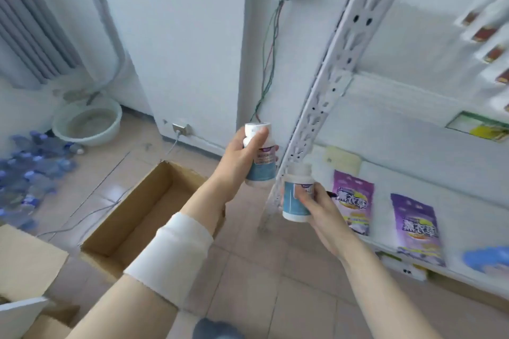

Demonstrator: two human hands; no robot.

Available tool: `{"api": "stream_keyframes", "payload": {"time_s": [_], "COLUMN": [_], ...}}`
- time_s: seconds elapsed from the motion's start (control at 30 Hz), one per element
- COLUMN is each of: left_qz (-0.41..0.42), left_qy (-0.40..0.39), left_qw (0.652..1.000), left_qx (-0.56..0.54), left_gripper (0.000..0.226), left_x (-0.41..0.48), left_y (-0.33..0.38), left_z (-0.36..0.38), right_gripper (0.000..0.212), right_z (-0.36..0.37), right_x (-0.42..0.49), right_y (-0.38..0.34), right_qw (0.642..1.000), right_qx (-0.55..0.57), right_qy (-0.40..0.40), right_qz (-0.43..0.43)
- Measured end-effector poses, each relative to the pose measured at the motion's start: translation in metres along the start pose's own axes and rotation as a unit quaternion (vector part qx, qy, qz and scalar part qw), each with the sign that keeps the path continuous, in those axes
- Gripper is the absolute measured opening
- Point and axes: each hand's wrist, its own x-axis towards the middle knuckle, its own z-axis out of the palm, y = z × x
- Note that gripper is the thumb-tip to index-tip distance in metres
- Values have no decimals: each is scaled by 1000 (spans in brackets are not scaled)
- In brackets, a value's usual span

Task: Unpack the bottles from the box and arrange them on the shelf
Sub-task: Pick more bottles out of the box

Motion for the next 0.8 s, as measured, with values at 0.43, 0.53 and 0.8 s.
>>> {"api": "stream_keyframes", "payload": {"time_s": [0.43, 0.53, 0.8], "left_qz": [68, 80, 120], "left_qy": [-285, -331, -407], "left_qw": [956, 940, 903], "left_qx": [13, 32, 74], "left_gripper": [41, 49, 36], "left_x": [-52, -52, -17], "left_y": [17, 25, 48], "left_z": [404, 471, 631], "right_gripper": [39, 38, 74], "right_z": [-350, -409, -556], "right_x": [-173, -193, -212], "right_y": [-42, -48, -91], "right_qw": [970, 957, 922], "right_qx": [48, 60, 80], "right_qy": [191, 230, 293], "right_qz": [-144, -165, -240]}}
